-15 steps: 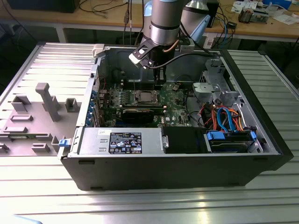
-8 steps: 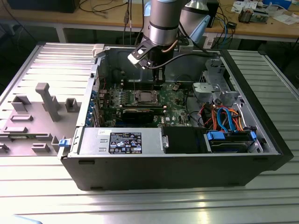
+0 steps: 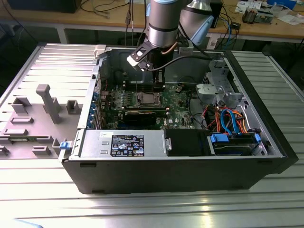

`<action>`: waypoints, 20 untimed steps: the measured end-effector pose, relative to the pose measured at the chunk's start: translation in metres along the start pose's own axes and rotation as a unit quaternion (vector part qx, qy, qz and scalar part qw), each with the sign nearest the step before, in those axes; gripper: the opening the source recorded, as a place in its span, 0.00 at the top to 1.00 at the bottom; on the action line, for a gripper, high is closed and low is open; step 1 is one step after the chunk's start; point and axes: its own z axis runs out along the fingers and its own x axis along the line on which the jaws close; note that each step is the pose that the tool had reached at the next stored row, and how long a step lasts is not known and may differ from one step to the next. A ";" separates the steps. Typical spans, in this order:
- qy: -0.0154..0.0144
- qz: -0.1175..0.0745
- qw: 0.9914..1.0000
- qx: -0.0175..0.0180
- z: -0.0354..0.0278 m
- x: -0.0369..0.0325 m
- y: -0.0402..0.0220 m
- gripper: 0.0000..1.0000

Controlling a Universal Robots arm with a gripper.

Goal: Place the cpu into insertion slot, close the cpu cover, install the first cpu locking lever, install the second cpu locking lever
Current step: 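Close the cpu cover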

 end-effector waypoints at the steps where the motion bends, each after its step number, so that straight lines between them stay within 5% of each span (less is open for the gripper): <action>1: 0.000 0.000 1.000 0.000 0.0003 0.0000 -0.0012 0.89; 11: 0.001 0.000 1.000 0.000 0.0028 0.0002 -0.0076 0.89; 20: 0.003 -0.005 1.000 0.000 0.0130 -0.0001 -0.0157 0.89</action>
